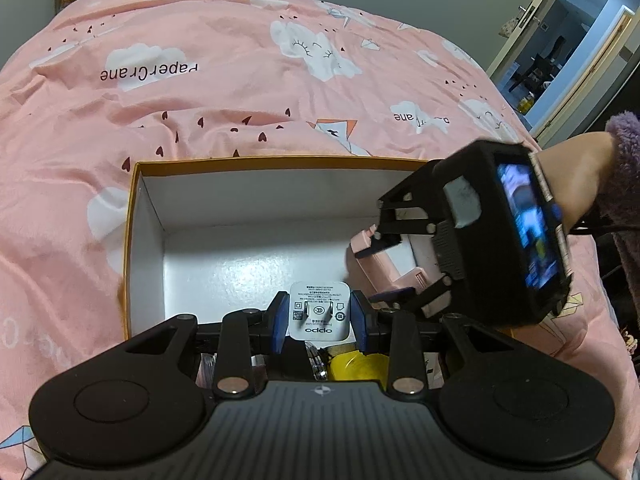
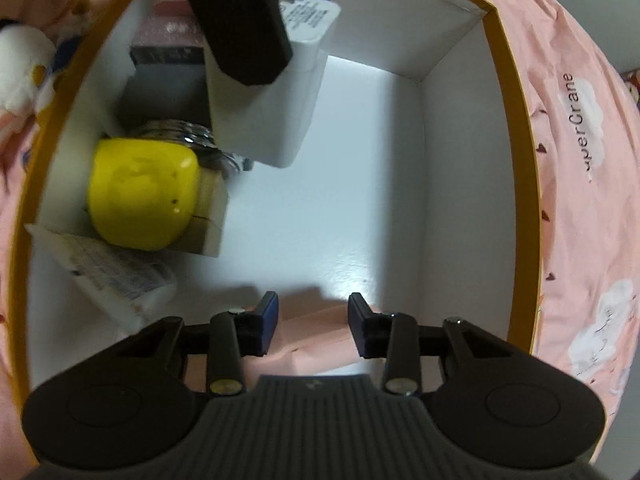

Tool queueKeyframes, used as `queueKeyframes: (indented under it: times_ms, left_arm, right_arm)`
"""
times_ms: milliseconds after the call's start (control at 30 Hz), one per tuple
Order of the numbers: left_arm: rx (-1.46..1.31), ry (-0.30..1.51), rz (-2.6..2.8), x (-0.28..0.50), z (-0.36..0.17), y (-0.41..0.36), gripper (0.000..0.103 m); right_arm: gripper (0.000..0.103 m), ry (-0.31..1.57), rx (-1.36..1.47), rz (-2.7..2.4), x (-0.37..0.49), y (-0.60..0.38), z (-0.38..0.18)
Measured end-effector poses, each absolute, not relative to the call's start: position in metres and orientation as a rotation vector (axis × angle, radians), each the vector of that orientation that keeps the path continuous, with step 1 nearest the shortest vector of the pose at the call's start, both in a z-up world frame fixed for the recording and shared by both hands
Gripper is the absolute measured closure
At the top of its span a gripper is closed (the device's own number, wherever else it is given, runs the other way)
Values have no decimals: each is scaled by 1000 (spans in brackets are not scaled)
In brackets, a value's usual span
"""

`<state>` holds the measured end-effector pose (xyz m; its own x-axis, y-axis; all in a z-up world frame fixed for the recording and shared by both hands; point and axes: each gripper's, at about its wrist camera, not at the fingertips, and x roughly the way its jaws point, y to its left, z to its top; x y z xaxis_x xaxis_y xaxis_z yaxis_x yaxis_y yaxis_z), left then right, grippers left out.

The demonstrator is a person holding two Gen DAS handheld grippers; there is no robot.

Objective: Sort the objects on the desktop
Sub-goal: 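Lower the pink selfie stick into the box and open the right tool, then lower the white charger into the box and open the left tool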

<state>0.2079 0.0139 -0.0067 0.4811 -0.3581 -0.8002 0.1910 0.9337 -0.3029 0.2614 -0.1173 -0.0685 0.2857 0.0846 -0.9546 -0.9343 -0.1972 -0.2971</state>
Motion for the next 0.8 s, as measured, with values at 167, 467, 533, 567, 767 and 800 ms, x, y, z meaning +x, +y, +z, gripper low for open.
queueKeyframes:
  times_ms: [167,467,533,567,767,800]
  left_arm:
    - [-184,1015,-350,210,-5,12,66]
    - [-178,1001,-357,208,3,9,66]
    - [-177,996,-362,207,7,7,66]
    - [-177,993,-364,206,10,5,66]
    - [-175,949,-414,198,31,-12,66]
    - [-177,943,-432,195,35,-16,66]
  right_arm:
    - [63,859,-1546,1092,264,-120,-79]
    - [68,886,-1508,1046,271,-127,-75]
    - [67,886,-1411,1020,277,-130,-58]
    - [67,897,-1362,1005,281,-131,-50]
    - [67,841,-1146,883,287,-152,-2]
    - [66,818,-1104,836,288,-159,7]
